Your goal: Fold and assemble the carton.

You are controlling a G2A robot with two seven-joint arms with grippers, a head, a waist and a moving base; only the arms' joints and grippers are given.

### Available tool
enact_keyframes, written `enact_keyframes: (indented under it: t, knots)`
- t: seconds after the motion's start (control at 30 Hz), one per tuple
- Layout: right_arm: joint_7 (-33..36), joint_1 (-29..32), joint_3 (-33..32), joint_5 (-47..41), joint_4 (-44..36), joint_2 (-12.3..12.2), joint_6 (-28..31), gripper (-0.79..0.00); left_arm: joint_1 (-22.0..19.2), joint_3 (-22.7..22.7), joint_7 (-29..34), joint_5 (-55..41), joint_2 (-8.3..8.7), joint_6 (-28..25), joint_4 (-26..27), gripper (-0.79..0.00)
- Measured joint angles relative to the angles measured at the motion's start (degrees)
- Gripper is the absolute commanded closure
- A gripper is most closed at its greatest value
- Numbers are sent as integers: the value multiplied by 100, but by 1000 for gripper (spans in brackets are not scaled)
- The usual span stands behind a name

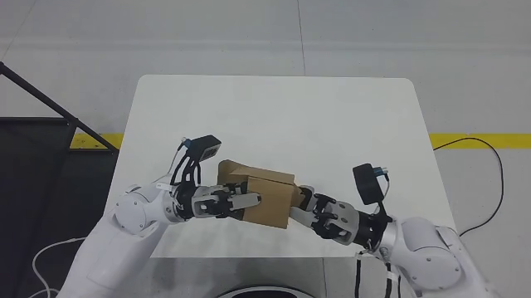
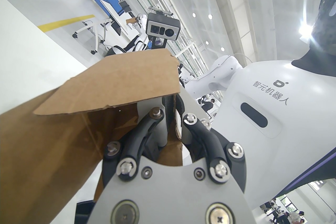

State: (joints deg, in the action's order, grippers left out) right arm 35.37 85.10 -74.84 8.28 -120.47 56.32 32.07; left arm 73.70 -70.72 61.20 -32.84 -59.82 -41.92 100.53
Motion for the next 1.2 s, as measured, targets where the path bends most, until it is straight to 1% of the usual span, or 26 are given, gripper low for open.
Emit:
enact_keyframes:
  t: [0.17,0.53,0.73,0.8,0.87,0.9,0.97,1.1,1.2]
  knots:
    - [-122,45,-61,-63,33,0,103,-209,19,-17,-40,-21,1,-27,6,0]
    - [-108,75,-129,-155,111,-8,107,-215,19,-6,-49,-71,-2,-75,34,0]
    - [-81,67,-136,-205,156,-10,111,-203,34,-30,-24,-120,3,-98,46,0]
    - [-83,60,-137,-224,169,-9,102,-191,33,-33,-10,-121,5,-95,47,0]
    - [-110,53,-148,-266,188,-7,91,-154,33,-36,-4,-121,5,-100,50,0]
    - [-116,49,-152,-284,195,-7,90,-117,34,-36,-2,-123,5,-103,53,0]
    - [-107,42,-154,-311,207,-7,90,-83,35,-34,15,-126,7,-100,59,0]
    - [-77,24,-148,-324,207,-6,68,-80,35,-33,48,-122,10,-67,76,0]
    - [-11,2,-133,-327,202,-7,7,-102,36,-32,59,-114,12,-58,100,0]
